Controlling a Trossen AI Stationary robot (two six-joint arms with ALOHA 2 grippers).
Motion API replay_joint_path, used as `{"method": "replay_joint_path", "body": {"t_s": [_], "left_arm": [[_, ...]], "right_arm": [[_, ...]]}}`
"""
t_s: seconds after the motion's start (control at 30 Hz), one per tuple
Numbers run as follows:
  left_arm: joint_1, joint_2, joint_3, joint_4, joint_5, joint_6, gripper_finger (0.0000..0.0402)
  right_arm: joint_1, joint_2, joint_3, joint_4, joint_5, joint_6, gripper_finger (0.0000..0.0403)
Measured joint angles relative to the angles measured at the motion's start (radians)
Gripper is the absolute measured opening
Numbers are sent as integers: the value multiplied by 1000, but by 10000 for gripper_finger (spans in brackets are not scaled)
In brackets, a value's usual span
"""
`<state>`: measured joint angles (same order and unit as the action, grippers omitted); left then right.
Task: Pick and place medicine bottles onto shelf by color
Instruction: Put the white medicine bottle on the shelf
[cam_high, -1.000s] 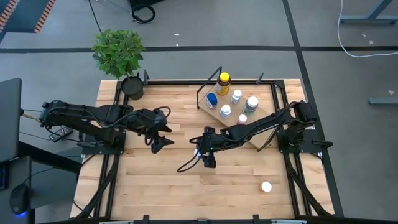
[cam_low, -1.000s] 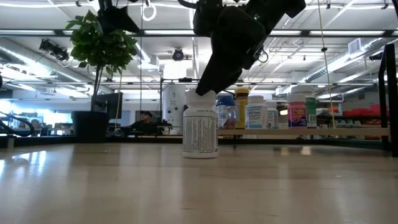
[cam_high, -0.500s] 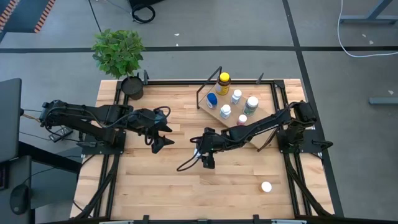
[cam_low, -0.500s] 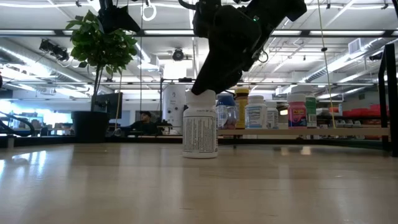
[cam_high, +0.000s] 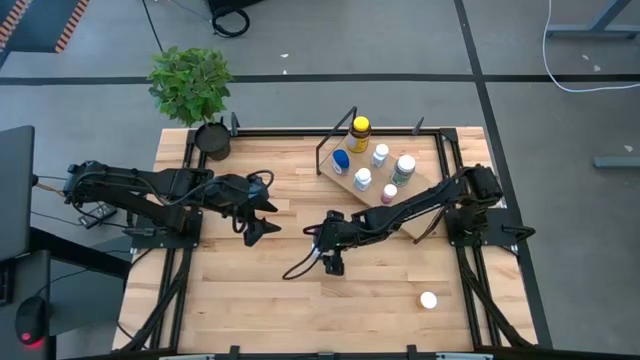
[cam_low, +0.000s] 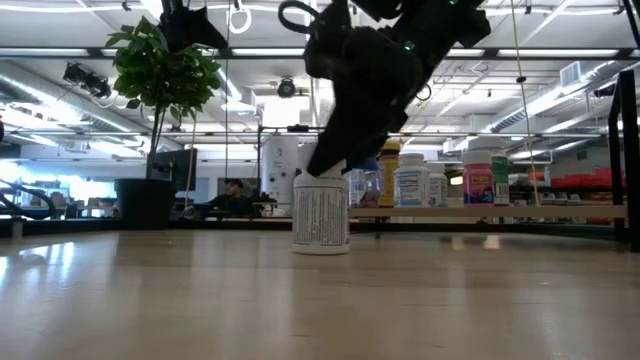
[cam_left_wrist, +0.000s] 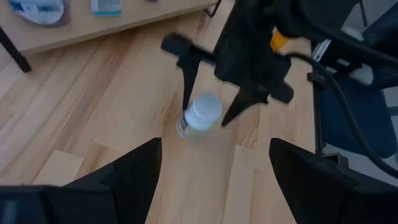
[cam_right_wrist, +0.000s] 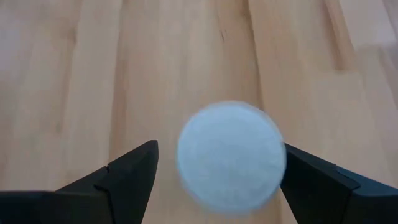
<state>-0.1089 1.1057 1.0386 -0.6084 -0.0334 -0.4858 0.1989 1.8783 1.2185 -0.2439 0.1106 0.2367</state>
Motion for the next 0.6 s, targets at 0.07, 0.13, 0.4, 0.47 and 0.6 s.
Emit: {"method": "replay_joint_path", "body": {"t_s": [0.07,0.13,0.4,0.47,0.6], "left_arm": [[0,0,1,10,0,0,302],[0,0,1,17,0,0,302],[0,0,1,27,0,0,302],[0,0,1,31,0,0,302],[0,0,1,34,0,0,302]], "right_arm": [[1,7,7,20,9,2,317],[0,7,9,16,12,0,317],[1,5,14,5,17,32,317],[1,4,14,8,25,51,317],[0,4,14,10,40,66,314]]}}
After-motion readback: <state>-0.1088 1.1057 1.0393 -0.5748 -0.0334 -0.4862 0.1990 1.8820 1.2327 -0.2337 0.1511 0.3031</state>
